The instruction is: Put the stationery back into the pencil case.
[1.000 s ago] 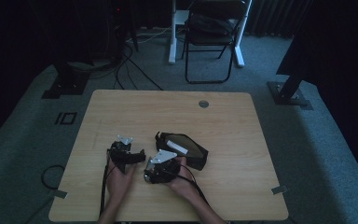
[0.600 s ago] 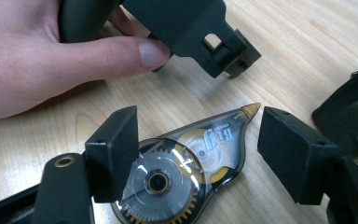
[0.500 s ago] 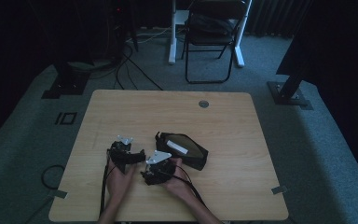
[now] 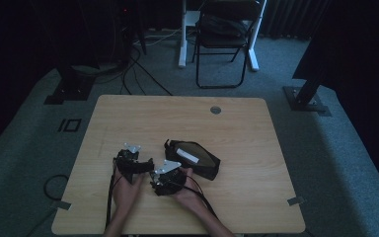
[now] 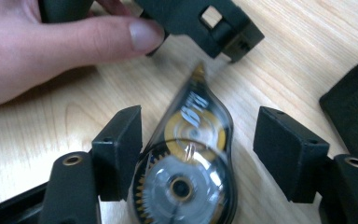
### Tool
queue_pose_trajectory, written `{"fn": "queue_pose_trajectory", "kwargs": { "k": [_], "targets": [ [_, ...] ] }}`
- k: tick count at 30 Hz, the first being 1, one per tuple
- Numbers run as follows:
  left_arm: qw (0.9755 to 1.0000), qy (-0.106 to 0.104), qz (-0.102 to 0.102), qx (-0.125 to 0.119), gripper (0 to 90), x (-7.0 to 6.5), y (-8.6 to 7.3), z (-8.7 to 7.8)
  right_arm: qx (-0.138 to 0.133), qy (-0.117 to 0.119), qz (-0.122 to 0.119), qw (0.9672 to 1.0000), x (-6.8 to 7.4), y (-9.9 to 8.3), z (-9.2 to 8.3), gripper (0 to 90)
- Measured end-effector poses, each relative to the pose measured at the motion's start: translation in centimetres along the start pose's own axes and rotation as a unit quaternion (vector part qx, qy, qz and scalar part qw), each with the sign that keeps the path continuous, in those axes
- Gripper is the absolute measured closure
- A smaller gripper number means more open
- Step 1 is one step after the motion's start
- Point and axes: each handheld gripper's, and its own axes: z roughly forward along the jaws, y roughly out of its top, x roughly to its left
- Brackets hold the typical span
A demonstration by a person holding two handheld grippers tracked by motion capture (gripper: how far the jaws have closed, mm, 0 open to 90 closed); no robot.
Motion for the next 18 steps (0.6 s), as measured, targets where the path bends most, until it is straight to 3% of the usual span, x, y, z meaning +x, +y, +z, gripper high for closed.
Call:
{"fn": "queue_pose_trajectory", "kwargs": {
  "k": [6, 18],
  "targets": [
    [1.0, 0.0, 0.0, 0.0, 1.5, 0.0, 0.0, 0.0, 0.007, 0.003, -0.007, 0.9999, -0.3, -0.5, -0.5, 40.3],
    [1.0, 0.0, 0.0, 0.0, 1.5, 0.0, 0.0, 0.0, 0.015, -0.008, -0.009, 0.9998, -1.0, -1.5, -1.7, 41.0]
  ]
}}
